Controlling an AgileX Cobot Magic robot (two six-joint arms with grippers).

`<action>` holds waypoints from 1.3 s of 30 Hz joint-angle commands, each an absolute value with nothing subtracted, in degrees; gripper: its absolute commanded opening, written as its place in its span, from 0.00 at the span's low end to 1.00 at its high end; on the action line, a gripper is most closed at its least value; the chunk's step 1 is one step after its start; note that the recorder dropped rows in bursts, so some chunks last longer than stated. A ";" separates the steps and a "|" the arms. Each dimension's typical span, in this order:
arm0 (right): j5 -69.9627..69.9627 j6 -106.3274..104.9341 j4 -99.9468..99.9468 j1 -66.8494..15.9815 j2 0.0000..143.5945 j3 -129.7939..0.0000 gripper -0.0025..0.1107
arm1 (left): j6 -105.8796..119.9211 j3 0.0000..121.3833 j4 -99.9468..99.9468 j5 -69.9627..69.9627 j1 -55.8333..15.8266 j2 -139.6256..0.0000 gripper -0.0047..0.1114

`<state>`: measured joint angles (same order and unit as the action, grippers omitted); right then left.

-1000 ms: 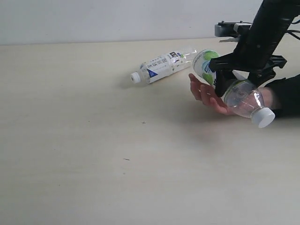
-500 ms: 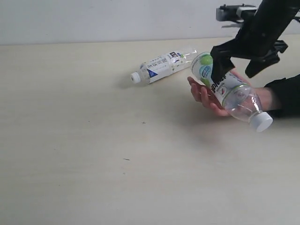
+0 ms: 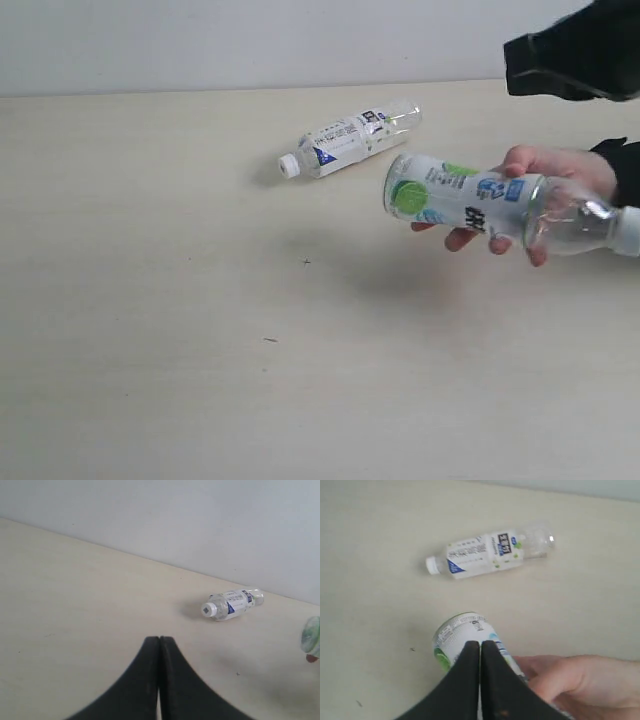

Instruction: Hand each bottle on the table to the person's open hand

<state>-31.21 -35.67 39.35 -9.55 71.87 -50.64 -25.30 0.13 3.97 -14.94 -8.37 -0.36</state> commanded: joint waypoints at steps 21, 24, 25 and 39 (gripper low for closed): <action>-34.00 -24.48 19.89 -11.39 2.26 -25.31 0.02 | -25.11 0.00 4.10 -14.69 -8.58 0.00 0.04; -33.31 -12.07 11.26 -11.39 0.00 -24.43 0.02 | -25.11 0.00 4.10 -14.69 -8.58 0.00 0.04; -33.08 -7.81 9.05 -11.39 0.00 -24.43 0.02 | -25.11 0.00 4.10 -14.69 -8.58 0.00 0.04; -32.01 -0.39 6.04 -13.52 0.00 -23.81 0.02 | -25.11 0.00 4.10 -14.69 -8.58 0.00 0.04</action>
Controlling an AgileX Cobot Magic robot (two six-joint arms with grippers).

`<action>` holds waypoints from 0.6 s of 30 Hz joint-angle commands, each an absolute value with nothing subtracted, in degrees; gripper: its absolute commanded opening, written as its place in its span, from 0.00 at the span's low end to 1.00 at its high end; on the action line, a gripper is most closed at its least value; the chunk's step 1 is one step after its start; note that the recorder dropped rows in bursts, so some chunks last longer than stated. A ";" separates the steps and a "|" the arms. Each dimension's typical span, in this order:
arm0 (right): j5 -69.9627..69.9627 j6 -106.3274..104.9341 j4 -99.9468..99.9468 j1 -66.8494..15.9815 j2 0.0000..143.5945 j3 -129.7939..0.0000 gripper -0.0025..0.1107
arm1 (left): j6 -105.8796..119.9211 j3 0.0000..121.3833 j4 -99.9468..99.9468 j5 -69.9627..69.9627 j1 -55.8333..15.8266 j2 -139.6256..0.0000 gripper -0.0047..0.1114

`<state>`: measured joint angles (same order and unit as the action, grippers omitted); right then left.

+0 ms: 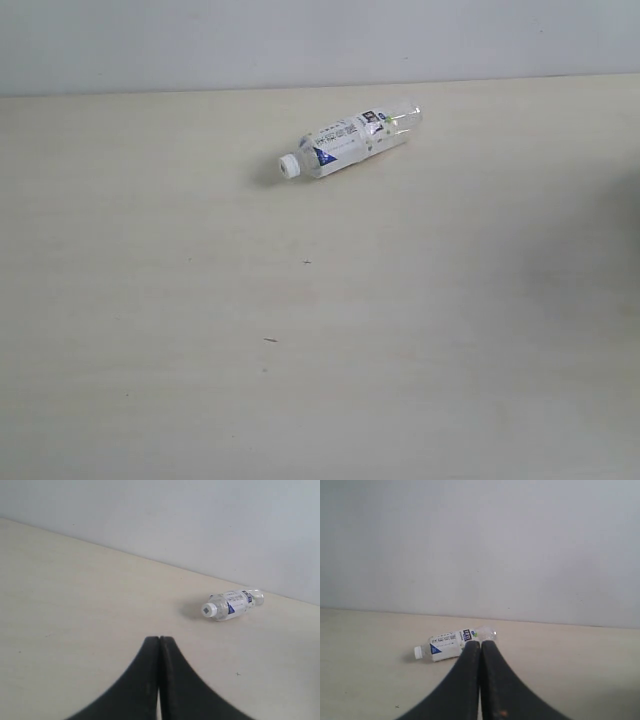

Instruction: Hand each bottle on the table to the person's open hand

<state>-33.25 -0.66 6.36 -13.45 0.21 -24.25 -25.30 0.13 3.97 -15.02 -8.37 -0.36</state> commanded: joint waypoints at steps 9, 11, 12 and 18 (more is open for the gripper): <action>-31.59 -0.39 5.29 -13.52 0.00 -23.81 0.02 | -25.11 0.00 4.10 -14.69 -8.58 0.00 0.04; -31.59 -0.39 4.17 -13.52 0.00 -23.81 0.02 | -25.11 0.00 4.10 -14.69 -8.58 0.00 0.04; -31.59 -0.39 4.01 -13.52 0.00 -23.81 0.02 | -25.11 0.00 4.10 -14.69 -8.58 0.00 0.04; -31.59 -0.39 5.32 -13.52 0.00 -23.81 0.02 | -25.11 0.00 4.10 -14.69 -8.58 0.00 0.04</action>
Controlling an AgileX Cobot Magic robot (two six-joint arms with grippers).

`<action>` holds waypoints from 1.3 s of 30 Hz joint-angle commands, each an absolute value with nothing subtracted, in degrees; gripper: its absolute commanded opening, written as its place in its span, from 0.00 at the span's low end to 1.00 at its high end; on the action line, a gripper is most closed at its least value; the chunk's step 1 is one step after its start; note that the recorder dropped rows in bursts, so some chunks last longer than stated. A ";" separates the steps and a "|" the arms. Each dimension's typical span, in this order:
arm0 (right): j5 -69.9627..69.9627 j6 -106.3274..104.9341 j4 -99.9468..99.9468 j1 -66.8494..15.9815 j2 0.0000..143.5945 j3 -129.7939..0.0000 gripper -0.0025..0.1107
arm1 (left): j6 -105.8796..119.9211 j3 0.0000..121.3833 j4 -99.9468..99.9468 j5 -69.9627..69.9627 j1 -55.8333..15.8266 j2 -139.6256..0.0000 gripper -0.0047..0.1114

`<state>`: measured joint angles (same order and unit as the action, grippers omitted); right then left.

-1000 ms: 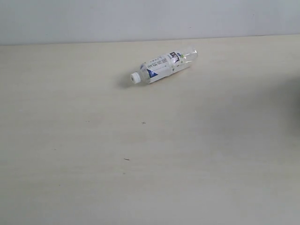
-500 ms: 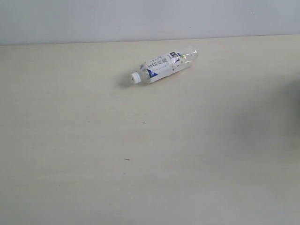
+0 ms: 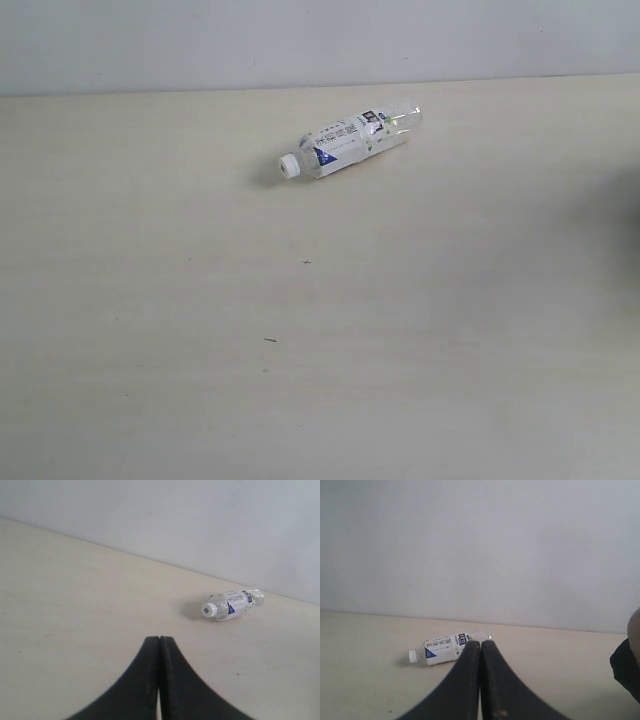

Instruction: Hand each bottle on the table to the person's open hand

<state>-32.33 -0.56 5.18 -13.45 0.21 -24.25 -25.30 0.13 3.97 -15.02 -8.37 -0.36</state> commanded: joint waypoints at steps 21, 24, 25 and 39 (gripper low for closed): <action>-31.05 -1.97 3.70 -13.73 0.00 -23.81 0.02 | -25.11 0.00 4.10 -14.69 -8.58 0.00 0.04; -31.05 -1.97 3.83 -13.73 0.00 -23.81 0.02 | -25.11 0.00 4.10 -14.69 -8.58 0.00 0.04; -31.05 -1.97 3.83 -13.73 0.00 -23.81 0.02 | -25.11 0.00 4.10 -14.69 -8.58 0.00 0.04; -30.78 -5.03 2.08 -13.73 0.00 -22.62 0.02 | -25.11 0.00 4.10 -14.69 -8.58 0.00 0.04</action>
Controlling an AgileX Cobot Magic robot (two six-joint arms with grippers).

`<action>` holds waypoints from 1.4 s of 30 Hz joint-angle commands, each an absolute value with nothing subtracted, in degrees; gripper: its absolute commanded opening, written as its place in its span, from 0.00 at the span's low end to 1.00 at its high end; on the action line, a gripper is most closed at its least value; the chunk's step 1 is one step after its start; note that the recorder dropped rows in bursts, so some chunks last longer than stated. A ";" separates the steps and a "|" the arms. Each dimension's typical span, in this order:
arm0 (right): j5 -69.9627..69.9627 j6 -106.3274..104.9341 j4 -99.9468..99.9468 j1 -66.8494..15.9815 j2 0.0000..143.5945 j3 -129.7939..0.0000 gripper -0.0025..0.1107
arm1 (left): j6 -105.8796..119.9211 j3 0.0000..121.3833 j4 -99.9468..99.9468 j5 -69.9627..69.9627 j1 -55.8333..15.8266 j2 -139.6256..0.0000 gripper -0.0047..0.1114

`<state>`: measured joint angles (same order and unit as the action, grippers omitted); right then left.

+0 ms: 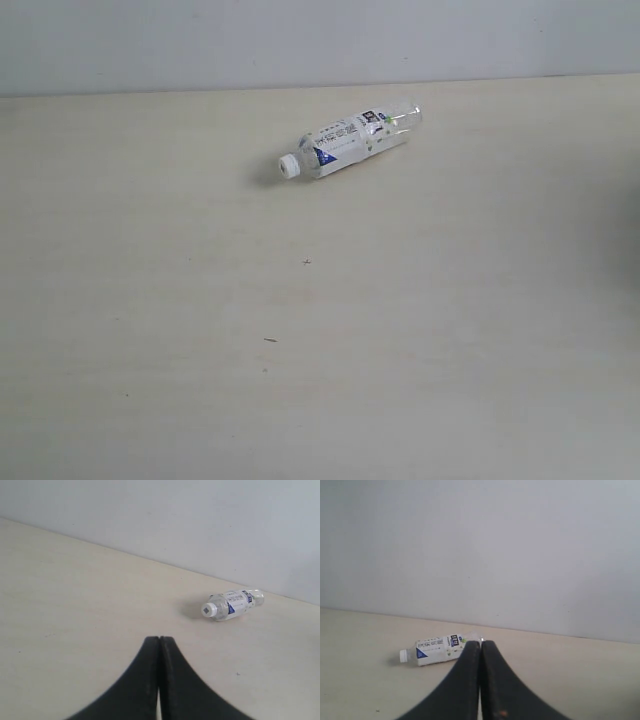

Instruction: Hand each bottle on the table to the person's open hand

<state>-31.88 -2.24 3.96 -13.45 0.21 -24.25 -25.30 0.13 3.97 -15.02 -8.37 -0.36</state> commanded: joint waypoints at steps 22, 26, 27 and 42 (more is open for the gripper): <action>-27.25 -5.00 1.46 -13.73 0.00 -21.23 0.02 | -25.11 0.00 4.10 -14.69 -8.58 0.00 0.04; -27.34 -5.00 1.31 -13.73 0.00 -20.60 0.02 | -25.11 0.00 4.10 -14.69 -8.58 0.00 0.04; -27.02 -5.00 1.31 -13.73 0.00 -20.29 0.02 | -25.11 0.00 4.10 -14.69 -8.58 0.00 0.04; -26.75 -5.00 1.31 -13.73 0.00 -22.32 0.02 | -25.11 0.00 4.10 -14.69 -8.58 0.00 0.04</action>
<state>-26.18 -4.66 1.71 -13.45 0.21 -21.00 -25.30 0.13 3.97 -15.02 -8.37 -0.36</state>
